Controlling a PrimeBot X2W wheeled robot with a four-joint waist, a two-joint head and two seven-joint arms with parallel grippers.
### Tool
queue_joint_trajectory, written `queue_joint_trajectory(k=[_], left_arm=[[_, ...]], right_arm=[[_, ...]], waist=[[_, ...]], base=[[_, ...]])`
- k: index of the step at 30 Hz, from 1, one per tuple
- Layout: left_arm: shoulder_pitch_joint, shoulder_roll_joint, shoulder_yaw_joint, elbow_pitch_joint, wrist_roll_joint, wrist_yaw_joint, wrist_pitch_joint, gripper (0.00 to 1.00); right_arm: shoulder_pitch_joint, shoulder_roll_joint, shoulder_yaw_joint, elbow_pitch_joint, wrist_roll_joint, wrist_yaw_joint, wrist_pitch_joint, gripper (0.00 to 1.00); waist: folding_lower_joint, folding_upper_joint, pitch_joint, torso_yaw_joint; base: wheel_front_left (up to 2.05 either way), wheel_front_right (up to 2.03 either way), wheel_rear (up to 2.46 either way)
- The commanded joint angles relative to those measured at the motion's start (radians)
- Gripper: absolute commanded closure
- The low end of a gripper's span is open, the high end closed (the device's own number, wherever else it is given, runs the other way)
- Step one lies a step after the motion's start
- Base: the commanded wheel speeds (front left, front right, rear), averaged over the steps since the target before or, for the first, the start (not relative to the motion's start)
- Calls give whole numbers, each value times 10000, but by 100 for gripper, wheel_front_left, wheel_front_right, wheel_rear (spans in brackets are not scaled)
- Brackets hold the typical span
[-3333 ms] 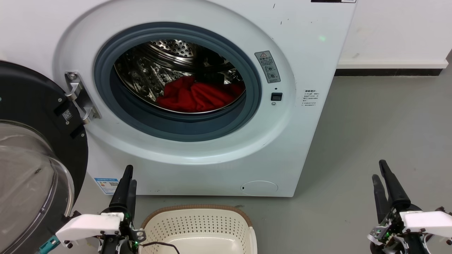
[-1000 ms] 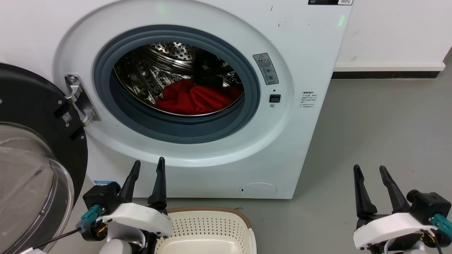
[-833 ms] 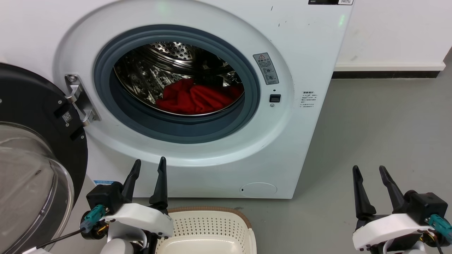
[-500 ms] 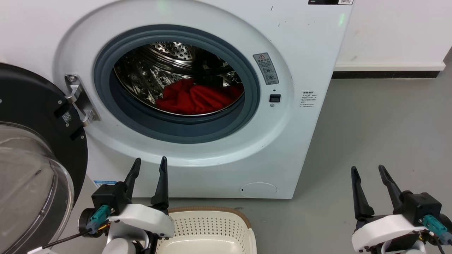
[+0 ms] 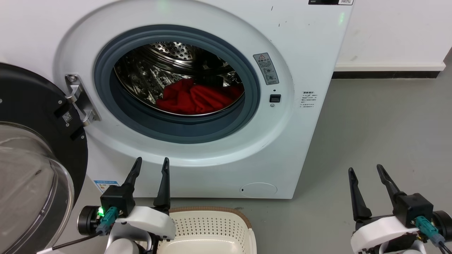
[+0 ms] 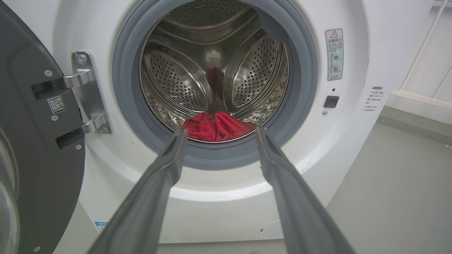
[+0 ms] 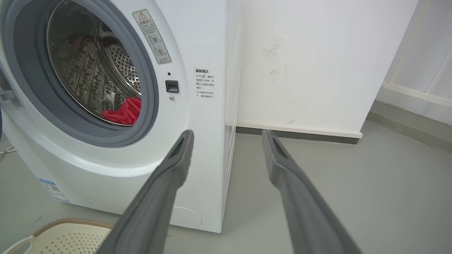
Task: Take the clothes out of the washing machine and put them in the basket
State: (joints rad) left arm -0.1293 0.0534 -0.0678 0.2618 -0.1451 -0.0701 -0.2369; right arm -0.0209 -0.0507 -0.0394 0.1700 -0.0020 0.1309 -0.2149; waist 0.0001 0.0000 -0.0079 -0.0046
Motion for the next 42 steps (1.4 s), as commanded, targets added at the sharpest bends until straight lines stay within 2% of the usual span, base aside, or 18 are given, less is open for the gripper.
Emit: queue_joint_trajectory(k=[1,14,32,42], left_arm=[[-135,35,-41,-2,191,42,-79,0],[-63,13,28,82,929,132,-311,0],[-106,-23,130,164,781,157,-288,0],[-1004,-32,-14,480,826,382,-288,0]], right_arm=[[54,7,11,-20,-215,-3,-88,0],[72,11,57,49,-952,-3,-270,0],[-71,11,100,166,-710,-3,-241,0],[-212,11,326,-470,-569,-3,13,0]], waist=[[-1,0,2,-3],[-1,0,11,-18],[-1,0,42,-14],[-1,0,559,-262]], base=[[0,0,0],[0,0,0],[0,0,0],[0,0,0]])
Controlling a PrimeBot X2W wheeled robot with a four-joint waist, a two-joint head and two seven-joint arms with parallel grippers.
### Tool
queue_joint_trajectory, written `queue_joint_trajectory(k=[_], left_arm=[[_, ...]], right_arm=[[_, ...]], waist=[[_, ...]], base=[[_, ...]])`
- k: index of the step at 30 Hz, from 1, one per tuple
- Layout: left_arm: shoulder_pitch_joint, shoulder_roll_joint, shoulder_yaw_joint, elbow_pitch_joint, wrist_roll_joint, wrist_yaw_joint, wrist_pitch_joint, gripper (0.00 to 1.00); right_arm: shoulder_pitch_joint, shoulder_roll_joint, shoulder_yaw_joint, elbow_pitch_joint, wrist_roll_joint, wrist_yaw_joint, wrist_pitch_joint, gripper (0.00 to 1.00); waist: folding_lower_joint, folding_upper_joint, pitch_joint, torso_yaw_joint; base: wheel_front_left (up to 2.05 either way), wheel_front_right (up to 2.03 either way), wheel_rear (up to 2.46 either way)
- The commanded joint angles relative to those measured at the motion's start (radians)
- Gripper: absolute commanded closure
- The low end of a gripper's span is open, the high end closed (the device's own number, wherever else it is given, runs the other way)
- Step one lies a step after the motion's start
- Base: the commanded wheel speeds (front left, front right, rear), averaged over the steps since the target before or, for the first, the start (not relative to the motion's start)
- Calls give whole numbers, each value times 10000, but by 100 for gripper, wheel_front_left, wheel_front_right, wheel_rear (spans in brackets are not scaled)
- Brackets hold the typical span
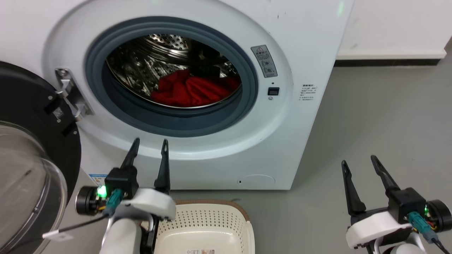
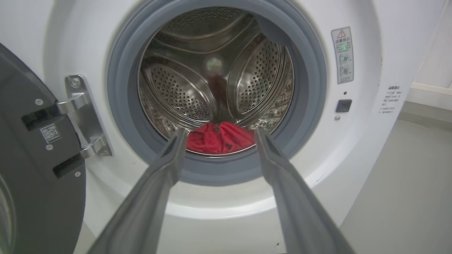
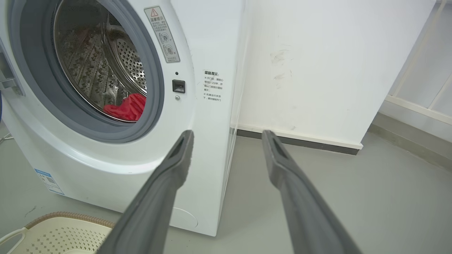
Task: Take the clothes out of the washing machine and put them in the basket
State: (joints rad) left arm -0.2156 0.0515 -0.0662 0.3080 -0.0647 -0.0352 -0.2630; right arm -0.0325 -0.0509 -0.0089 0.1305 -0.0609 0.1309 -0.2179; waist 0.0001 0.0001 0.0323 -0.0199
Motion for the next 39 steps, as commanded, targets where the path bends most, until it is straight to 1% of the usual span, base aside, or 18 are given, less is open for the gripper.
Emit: queue_joint_trajectory(k=[1,3,11,15,22,23,25,28,31,38,39], left_arm=[[-304,-14,-58,76,-6,87,-27,0],[-489,-13,-74,145,-60,111,-27,0],[-2433,-2,114,1146,-196,297,-25,0],[-3649,219,292,1924,-158,307,-27,0],[-5887,581,316,3394,1,351,-25,0],[-6226,652,314,3633,8,371,14,0],[-7035,970,399,4178,-30,285,140,0],[-8018,1212,384,4969,28,238,325,0],[-8980,1618,392,5669,72,198,619,0],[-10754,2238,289,6998,117,90,1652,0],[-10990,2353,267,7157,135,18,1870,0]], right_arm=[[-114,13,52,-180,32,-5,56,0],[-153,13,81,-271,45,-5,57,0],[-610,15,269,-881,114,-3,136,0],[-913,15,423,-1020,178,-5,68,0],[-1453,16,622,-1093,398,-5,-80,0],[-1555,18,696,-1102,428,-5,-121,0],[-1782,18,845,-1028,545,-5,-183,0],[-2070,18,1035,-874,695,-5,-284,0],[-2356,16,1250,-728,903,-5,-383,0],[-2827,19,1629,-348,1338,-5,-473,0],[-2901,19,1687,-334,1416,-5,-478,0]], waist=[[-1,-1,271,-170],[-1,-1,398,-235],[-1,-1,1704,-742],[-1,-1,2467,-1042],[-1,-1,3819,-1503],[-1,-1,4061,-1595],[-1,-1,4479,-1774],[-1,-1,4977,-2023],[-1,-1,5443,-2308],[-1,-1,6271,-2906],[-1,-1,6372,-2992]], base=[[0,0,0],[0,0,0],[0,0,0],[0,0,0],[0,0,0],[0,0,0],[0,0,0],[0,0,0],[0,0,0],[0,0,0],[0,0,0]])
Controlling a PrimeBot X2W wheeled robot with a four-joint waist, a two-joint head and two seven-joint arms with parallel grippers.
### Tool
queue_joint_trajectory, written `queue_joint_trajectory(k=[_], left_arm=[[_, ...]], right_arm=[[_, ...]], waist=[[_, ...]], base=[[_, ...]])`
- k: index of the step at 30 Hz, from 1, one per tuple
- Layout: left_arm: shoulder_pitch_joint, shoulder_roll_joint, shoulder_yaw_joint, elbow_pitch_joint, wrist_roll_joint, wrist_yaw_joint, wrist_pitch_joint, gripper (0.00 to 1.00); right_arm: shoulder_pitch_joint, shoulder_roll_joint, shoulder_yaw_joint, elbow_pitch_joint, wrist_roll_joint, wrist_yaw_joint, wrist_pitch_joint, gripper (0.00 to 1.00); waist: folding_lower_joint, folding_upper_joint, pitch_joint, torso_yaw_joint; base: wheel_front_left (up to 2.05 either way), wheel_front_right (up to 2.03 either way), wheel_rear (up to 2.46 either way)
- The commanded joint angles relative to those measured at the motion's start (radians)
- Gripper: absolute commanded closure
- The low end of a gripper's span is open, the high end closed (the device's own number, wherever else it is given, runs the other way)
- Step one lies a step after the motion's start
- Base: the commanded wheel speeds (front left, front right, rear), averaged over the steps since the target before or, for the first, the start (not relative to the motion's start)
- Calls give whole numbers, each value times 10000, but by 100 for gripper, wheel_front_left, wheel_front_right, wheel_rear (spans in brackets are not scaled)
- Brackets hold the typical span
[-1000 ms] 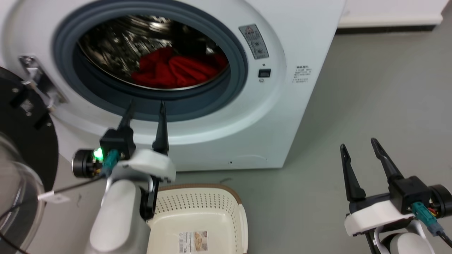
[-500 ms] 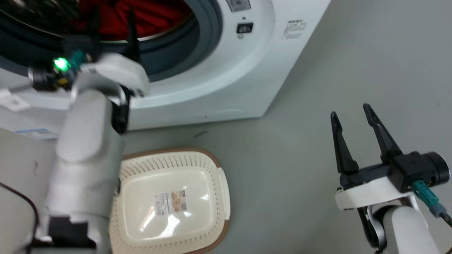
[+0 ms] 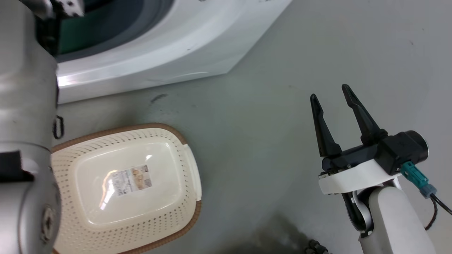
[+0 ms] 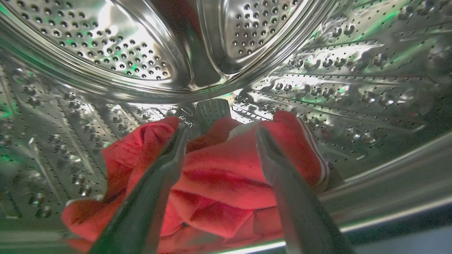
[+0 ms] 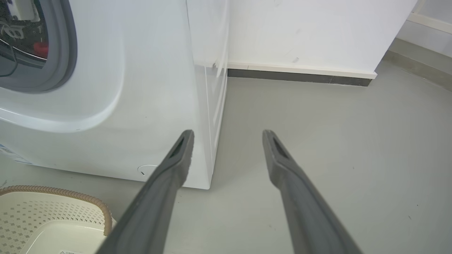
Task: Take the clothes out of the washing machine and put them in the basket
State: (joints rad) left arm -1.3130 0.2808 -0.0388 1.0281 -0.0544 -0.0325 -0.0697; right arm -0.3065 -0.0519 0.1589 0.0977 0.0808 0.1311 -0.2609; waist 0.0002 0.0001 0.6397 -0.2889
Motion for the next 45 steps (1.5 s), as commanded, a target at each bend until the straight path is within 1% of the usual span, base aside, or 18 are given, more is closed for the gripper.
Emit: queue_joint_trajectory(k=[1,6,13,14,15,16,17,18,22,24,26,31,39,42,45], left_arm=[[-250,140,4,123,-13,-38,150,0],[-1238,527,-74,911,-69,-279,1486,0],[-2302,849,-132,1782,-209,-430,3709,0],[-2422,877,-124,1867,-240,-431,4026,13],[-2507,897,-92,1952,-288,-407,4330,47],[-2583,907,-78,2012,-313,-390,4605,58],[-2685,914,-54,2066,-373,-357,4882,85],[-2767,916,-19,2096,-428,-300,5093,100],[-2920,937,-61,2118,-462,-168,5505,100],[-2836,913,-125,1907,-434,-140,5203,100],[-2564,898,-238,1636,-357,-92,4539,100],[-1432,753,-229,1038,-486,79,2218,100],[677,417,-36,776,-865,37,-1150,100],[1468,278,250,713,-1204,89,-1733,100],[2241,201,432,486,-1430,52,-1918,100]], right_arm=[[-238,29,58,-36,68,-7,-53,0],[-333,27,283,-80,402,-7,-46,0],[-426,27,519,-77,703,-7,-45,0],[-424,27,541,-81,724,-7,-46,0],[-425,27,554,-77,767,-7,-46,0],[-434,27,568,-77,799,-7,-44,0],[-443,27,582,-75,808,-7,-45,0],[-450,27,599,-64,820,-7,-45,0],[-503,27,627,-15,901,-7,-45,0],[-504,27,601,33,902,-7,-45,0],[-516,26,566,105,896,-7,-45,0],[-480,24,518,264,824,-7,-46,0],[-43,21,338,583,531,-7,-44,0],[170,21,270,700,406,-7,-44,0],[437,21,236,795,311,-7,-44,0]], waist=[[-2,-1,379,-381],[-2,-1,710,-717],[-2,-1,983,-989],[-2,-1,1007,-1018],[-2,-1,1023,-1038],[-2,-1,1036,-1055],[-2,-1,1048,-1069],[-2,-1,1057,-1081],[-2,-1,1064,-1096],[-2,-1,1012,-1059],[-2,-1,889,-996],[-2,-1,250,-795],[-2,-1,-1231,-408],[-2,-1,-1826,-286],[-2,-1,-2376,-191]], base=[[0,0,0],[0,0,0],[0,0,0],[0,0,0],[0,0,0],[0,0,0],[0,0,0],[0,0,0],[0,0,0],[0,0,0],[0,0,0],[0,0,0],[0,0,0],[0,0,0],[0,0,0]])
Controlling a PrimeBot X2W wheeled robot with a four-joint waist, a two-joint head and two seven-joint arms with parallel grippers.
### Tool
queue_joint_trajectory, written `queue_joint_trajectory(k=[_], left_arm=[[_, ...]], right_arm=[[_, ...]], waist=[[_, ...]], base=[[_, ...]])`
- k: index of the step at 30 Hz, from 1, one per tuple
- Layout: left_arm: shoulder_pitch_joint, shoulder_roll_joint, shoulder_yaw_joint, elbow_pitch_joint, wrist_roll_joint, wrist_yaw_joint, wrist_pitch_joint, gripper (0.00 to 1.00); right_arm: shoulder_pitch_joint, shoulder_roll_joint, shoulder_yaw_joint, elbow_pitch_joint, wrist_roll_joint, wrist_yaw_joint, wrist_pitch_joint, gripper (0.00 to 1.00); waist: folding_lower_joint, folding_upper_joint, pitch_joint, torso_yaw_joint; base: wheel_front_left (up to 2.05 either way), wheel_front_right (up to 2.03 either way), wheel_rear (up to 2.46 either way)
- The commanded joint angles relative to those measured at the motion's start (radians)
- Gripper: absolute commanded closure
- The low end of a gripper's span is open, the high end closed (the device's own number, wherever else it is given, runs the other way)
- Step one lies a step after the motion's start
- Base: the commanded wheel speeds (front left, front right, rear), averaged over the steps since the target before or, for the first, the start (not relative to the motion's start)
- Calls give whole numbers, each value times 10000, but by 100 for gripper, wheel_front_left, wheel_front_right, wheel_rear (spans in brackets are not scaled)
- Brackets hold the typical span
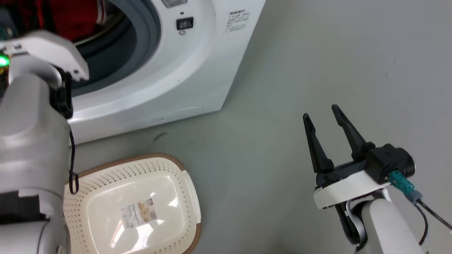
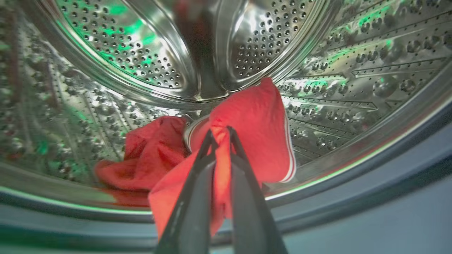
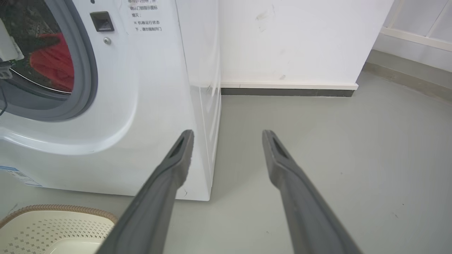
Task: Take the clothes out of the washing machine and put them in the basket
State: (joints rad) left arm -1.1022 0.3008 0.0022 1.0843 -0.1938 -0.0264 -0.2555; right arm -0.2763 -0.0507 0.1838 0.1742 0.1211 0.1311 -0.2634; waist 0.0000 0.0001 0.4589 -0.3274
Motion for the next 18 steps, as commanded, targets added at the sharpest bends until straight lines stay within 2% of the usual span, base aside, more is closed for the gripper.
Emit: queue_joint_trajectory(k=[1,3,12,18], left_arm=[[388,-35,76,-219,-89,-31,-81,100],[676,-75,141,-400,-153,-48,-103,100],[4029,-588,829,-3936,-281,-109,-109,100],[5584,-1005,950,-5745,-119,-137,-111,100]], right_arm=[[209,8,-32,58,-126,-7,-20,0],[291,8,-53,97,-153,-7,-20,0],[1067,10,-255,232,-495,-7,158,0],[1482,10,-352,62,-559,-7,427,0]], waist=[[0,-1,-744,230],[0,-1,-926,272],[0,-1,-2525,760],[0,-1,-3212,1018]], base=[[0,0,0],[0,0,0],[0,0,0],[0,0,0]])
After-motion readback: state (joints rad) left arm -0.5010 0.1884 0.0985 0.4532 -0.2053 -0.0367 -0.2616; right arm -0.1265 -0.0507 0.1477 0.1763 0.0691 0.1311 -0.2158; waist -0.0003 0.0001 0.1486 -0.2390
